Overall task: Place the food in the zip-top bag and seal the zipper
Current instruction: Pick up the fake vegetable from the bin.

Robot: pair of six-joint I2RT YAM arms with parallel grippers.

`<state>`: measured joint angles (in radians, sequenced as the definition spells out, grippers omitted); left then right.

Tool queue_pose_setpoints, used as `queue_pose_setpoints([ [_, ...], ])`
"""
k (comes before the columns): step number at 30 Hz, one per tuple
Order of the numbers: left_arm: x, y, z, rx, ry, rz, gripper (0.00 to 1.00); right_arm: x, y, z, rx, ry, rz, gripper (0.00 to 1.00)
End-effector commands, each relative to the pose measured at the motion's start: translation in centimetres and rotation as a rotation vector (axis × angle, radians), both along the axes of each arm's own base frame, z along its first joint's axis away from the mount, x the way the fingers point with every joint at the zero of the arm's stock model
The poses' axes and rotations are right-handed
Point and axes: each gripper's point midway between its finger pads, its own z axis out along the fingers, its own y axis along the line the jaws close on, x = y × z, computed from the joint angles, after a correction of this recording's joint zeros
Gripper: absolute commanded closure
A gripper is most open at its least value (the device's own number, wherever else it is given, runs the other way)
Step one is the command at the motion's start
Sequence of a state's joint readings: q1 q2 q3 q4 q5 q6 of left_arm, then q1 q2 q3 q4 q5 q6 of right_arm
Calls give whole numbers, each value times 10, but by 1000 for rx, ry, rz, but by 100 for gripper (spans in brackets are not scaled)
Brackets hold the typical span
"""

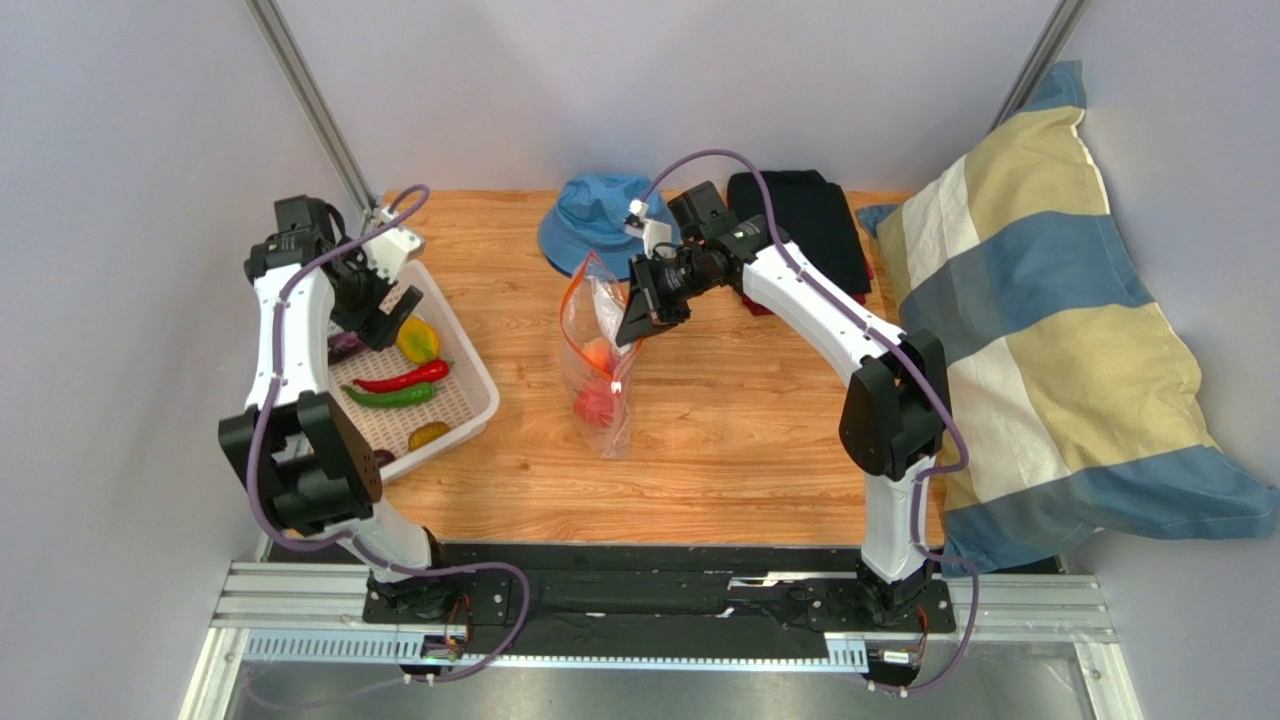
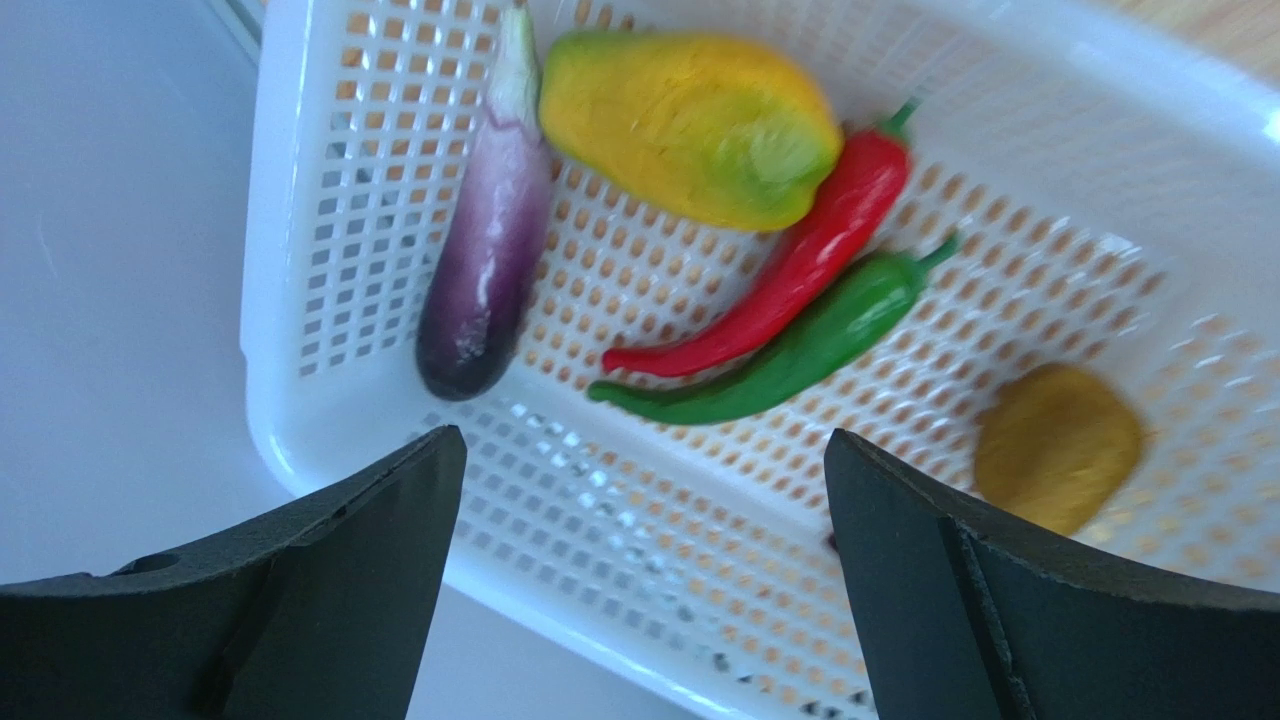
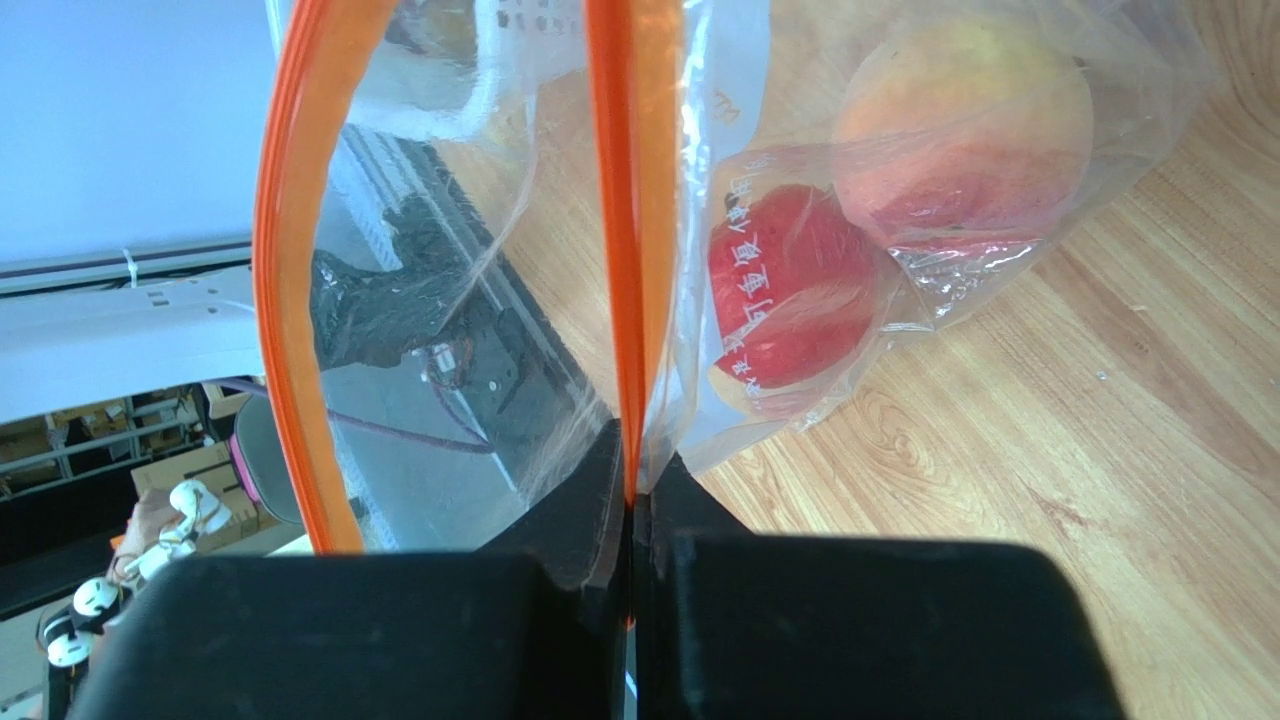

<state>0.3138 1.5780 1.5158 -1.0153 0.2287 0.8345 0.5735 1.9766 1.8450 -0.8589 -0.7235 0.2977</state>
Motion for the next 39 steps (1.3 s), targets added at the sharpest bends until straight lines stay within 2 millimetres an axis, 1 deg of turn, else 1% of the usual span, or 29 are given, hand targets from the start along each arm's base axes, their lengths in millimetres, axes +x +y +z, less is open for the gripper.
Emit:
queue_pose_setpoints([
  [1,21,47,-17,260,44,-136,4,5,3,31,50,-88,21,100],
  [2,28,56,-16,306,48,-146,5,6,3,32,53,-92,19,100],
  [3,31,60,-19,317,62,-150,6,6,4,32,53,-95,20,100],
  [4,41,66,-26,325,76,-156,7,7,4,31,52,-95,20,100],
  [5,45,69,-29,334,86,-159,11,7,3,31,52,-95,20,100],
  [6,51,70,-40,327,110,-169,12,7,3,31,52,-95,20,100],
  [7,54,77,-40,353,123,-169,14,6,3,32,51,-100,21,100],
  [8,55,79,-46,359,138,-179,15,7,2,33,52,-103,18,100],
  [9,57,81,-57,367,166,-202,16,7,2,32,50,-104,18,100],
  [10,57,85,-61,384,181,-207,17,6,2,33,50,-105,21,100],
  [15,61,88,-91,388,236,-269,20,7,-1,33,44,-112,14,100],
  [20,73,88,-104,372,228,-289,20,7,-2,30,38,-104,11,100],
  [21,75,87,-110,360,232,-293,20,7,-1,30,40,-105,10,100],
  [22,77,83,-113,343,225,-306,20,7,-1,29,39,-96,7,100],
  [25,79,81,-120,343,223,-319,19,8,0,29,41,-95,4,100],
  [29,75,80,-135,322,254,-311,21,10,2,30,42,-93,4,100],
  [30,73,75,-141,298,256,-318,22,12,1,30,40,-88,-1,100],
  [34,65,63,-143,257,248,-334,26,16,2,31,41,-88,-5,100],
  [35,63,61,-139,256,239,-335,27,16,3,31,42,-89,-1,100],
  [36,57,58,-143,247,252,-346,28,17,4,30,41,-86,-2,100],
  [37,56,56,-143,249,249,-352,30,17,4,30,41,-85,0,100],
  [38,54,55,-143,251,247,-351,31,19,4,29,40,-82,-4,100],
  [39,52,54,-146,247,250,-351,36,20,4,28,40,-78,-4,100],
])
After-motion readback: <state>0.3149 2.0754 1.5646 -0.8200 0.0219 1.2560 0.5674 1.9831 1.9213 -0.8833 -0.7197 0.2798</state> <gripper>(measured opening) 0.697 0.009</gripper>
